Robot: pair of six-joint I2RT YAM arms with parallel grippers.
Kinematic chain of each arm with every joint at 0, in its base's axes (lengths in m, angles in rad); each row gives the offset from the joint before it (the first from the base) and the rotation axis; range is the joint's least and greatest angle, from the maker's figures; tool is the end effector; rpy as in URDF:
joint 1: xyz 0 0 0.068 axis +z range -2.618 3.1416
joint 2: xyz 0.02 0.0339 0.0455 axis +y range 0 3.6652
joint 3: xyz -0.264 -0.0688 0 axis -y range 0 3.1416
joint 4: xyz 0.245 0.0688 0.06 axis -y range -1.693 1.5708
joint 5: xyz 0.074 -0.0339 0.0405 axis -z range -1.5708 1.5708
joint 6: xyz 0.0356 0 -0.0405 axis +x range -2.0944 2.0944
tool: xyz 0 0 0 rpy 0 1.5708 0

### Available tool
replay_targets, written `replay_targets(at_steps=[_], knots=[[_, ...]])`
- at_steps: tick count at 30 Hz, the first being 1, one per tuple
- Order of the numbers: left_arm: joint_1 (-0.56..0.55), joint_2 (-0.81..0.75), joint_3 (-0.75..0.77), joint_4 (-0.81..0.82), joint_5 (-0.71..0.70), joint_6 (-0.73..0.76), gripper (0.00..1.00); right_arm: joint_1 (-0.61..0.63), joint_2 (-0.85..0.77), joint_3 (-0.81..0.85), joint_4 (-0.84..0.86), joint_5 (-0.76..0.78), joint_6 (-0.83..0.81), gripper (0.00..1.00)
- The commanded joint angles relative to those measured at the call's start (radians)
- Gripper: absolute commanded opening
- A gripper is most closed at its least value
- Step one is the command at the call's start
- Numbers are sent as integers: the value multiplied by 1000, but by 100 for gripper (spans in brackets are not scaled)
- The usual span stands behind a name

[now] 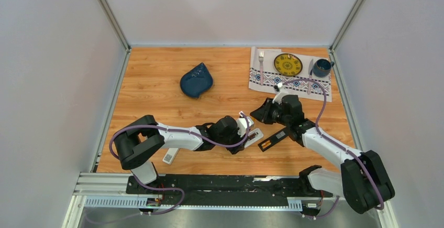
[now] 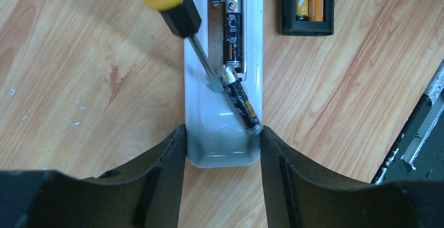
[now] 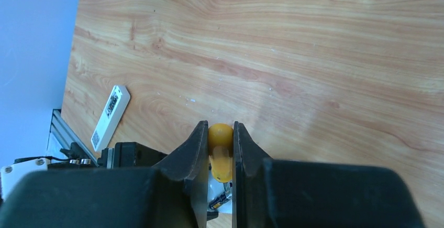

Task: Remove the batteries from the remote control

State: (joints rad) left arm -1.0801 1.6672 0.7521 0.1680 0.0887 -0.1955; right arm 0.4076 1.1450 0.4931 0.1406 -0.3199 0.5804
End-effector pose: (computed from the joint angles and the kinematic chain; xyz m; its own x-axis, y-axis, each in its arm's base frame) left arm 0.1493 -0.2861 0.1443 -0.4907 0.5079 -0.7080 0.8296 0.5206 -0.2016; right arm 0.2123 0.1039 0.2002 -0.7201 0.2561 -0.6449 -0.2789 0.7442 0.6069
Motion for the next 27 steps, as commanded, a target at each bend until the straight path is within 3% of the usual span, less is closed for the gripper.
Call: replay_targets(at_steps=[1,17,20,23,24,27], knots=[[-9,66,-43,-197,28,-18,0,22,36,39,71,-56,29,0],[-9,25,-42,-208,-9,-16,3,36,-94,102,-79,-2,-25,0],[-9,5,-46,-205,-10,-22,12,36,-111,87,-105,1,-42,0],[-9,-40,-56,-205,-27,-28,31,36,-116,64,-114,2,-50,0],[-7,-72,-65,-205,-33,-30,42,36,-116,59,-114,4,-51,0],[-9,-145,-85,-212,-75,-36,57,36,-113,48,-110,8,-53,0]])
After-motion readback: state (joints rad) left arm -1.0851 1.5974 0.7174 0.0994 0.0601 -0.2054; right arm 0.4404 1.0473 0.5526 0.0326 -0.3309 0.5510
